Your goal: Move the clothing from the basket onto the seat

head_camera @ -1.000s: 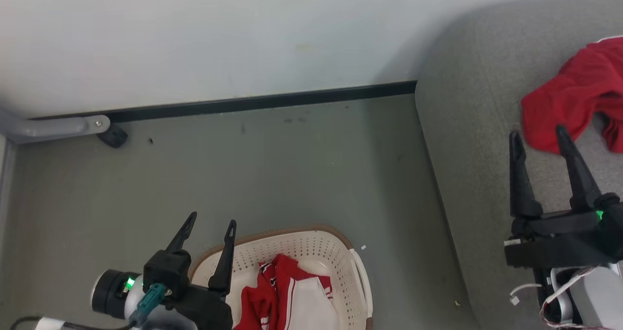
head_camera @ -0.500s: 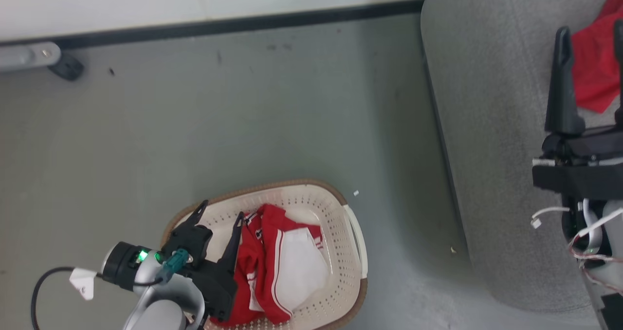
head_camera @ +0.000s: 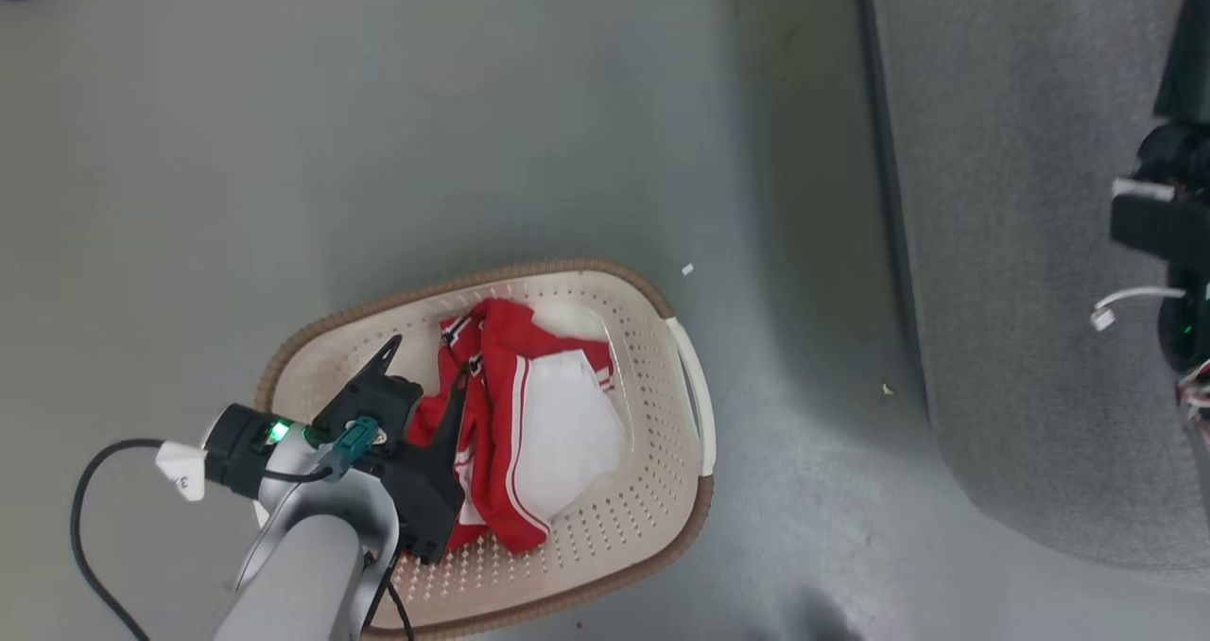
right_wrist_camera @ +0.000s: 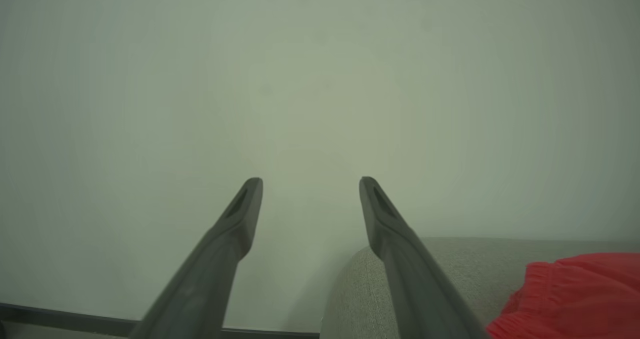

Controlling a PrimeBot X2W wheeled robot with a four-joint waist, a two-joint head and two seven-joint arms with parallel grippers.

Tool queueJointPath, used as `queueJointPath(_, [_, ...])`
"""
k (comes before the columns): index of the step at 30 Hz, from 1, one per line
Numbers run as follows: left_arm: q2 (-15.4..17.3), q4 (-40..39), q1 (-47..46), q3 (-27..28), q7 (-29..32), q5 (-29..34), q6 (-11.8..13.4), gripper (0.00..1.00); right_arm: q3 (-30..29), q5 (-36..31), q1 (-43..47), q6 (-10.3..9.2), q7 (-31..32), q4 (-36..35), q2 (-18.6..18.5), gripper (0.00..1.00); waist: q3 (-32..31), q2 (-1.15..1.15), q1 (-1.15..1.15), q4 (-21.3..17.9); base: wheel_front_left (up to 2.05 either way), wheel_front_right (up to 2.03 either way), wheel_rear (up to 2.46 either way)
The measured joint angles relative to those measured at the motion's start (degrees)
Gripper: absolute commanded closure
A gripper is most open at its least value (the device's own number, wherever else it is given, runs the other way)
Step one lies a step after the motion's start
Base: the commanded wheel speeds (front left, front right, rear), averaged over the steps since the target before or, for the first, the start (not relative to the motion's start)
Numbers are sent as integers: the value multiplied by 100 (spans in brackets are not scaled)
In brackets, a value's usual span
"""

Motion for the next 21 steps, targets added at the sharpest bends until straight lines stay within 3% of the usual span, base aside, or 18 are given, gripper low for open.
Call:
queueJointPath(9, [-70,638,-207,-359,-82,278,-110,0,-78,-42,-374,51,-1,151,-108,0,514,-1,0,56,0,0,0])
queueJointPath(21, [67,1334,-443,-584,-94,557,-159,0,13,-92,-475,119,-2,294,-80,0,540,-2,-2,193,0,0,0])
